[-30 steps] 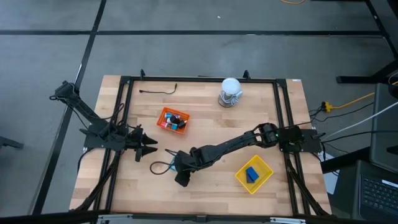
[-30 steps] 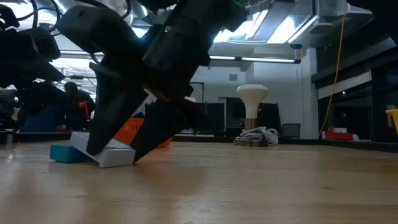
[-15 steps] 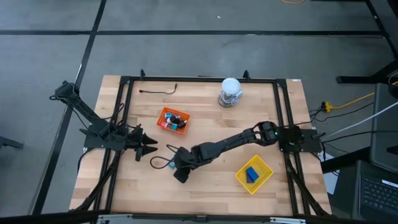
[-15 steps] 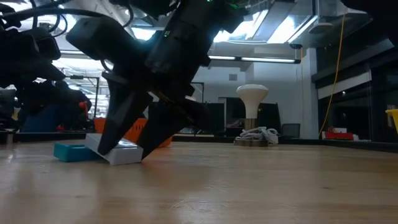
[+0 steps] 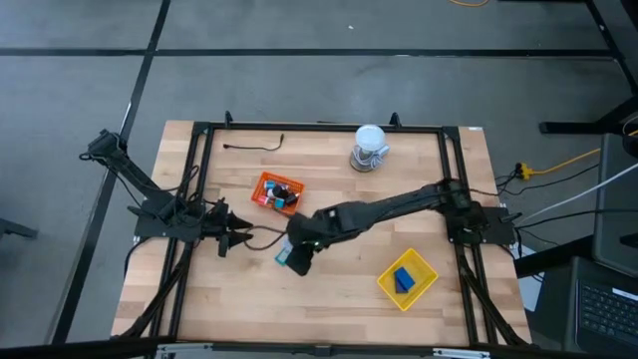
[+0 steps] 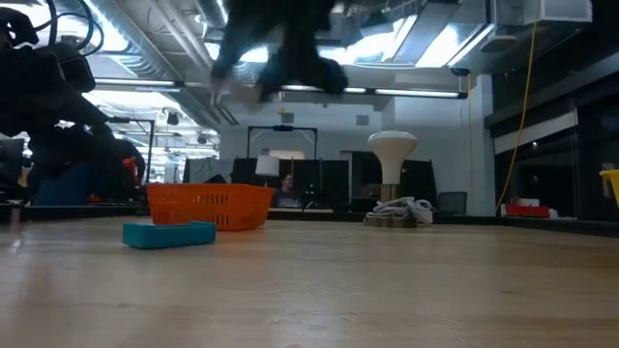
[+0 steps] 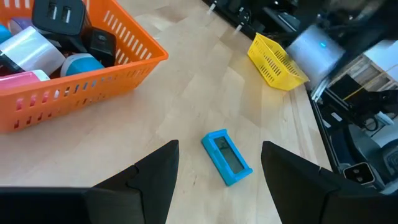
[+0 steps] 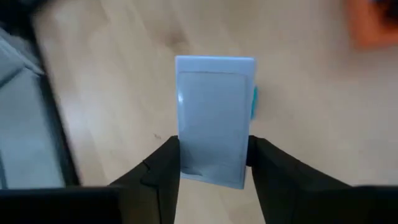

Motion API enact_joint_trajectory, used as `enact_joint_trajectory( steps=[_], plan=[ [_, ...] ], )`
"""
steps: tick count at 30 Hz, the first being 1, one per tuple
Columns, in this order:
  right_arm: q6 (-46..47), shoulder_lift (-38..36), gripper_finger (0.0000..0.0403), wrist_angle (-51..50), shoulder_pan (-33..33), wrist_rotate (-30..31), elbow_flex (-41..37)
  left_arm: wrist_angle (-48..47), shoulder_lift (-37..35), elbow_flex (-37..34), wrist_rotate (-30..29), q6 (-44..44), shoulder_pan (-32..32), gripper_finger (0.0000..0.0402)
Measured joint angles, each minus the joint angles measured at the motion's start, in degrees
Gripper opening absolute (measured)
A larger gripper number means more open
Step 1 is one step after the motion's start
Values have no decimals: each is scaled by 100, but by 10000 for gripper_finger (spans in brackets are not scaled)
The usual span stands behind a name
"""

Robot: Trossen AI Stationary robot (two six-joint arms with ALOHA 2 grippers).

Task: Pick & Place Office items
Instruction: Put the white digital clock into the yellow basket

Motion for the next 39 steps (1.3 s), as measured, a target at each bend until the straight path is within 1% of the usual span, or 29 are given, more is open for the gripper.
enact_joint_trajectory(
  steps=[1, 5, 9, 13, 15, 16, 19, 21, 23, 25, 27, 31, 32, 34, 37, 39],
  plan=[
    [-50, -193, 160, -67, 0, 95, 0, 0, 0, 0, -13, 2, 0, 223],
    [19, -1023, 160, -988, 38, 453, 10, 8, 4, -2, -62, 2, 2, 223],
    [417, -1525, 160, -2597, 320, 794, 11, 24, 6, -4, -91, 7, 2, 223],
    [1028, -1653, 160, -4248, 872, 733, 10, 38, 4, -4, -100, 109, 0, 223],
    [1355, -1654, 160, -4665, 1154, 577, -85, 42, 4, -4, -102, 109, 2, 223],
    [1546, -1662, 160, -4703, 1291, 479, -204, 42, 5, -4, -102, 109, 1, 223],
    [2232, -1688, 160, -4648, 1753, 130, -793, 47, 4, -4, -103, 141, 1, 223],
    [2664, -1729, 160, -4372, 2072, -226, -1304, 46, 4, -4, -102, 157, 1, 223],
    [3058, -1764, 160, -3845, 2374, -628, -1890, 46, 5, -4, -97, 157, 0, 223],
    [3501, -1782, 160, -3063, 2616, -980, -2463, 9, 7, -4, -96, 208, 2, 223],
    [3970, -1831, 160, -2383, 2830, -1186, -2931, 0, 31, 0, -106, 442, 2, 223],
    [4849, -1906, 160, -1294, 3143, -1452, -3558, -7, 62, 1, -56, 498, 2, 223],
    [5018, -1938, 160, -1051, 3195, -1470, -3654, -7, 63, 2, 40, 518, 2, 223],
    [5268, -2028, 160, -593, 3273, -1469, -3831, 12, 66, 2, 468, 627, 2, 223],
    [5541, -2187, 160, -341, 3329, -1462, -4012, -17, 97, 2, 1223, 615, 7, 223],
    [5635, -2321, 160, -306, 3333, -1455, -4109, -45, 173, 4, 1566, 322, 6, 223]
  ],
)
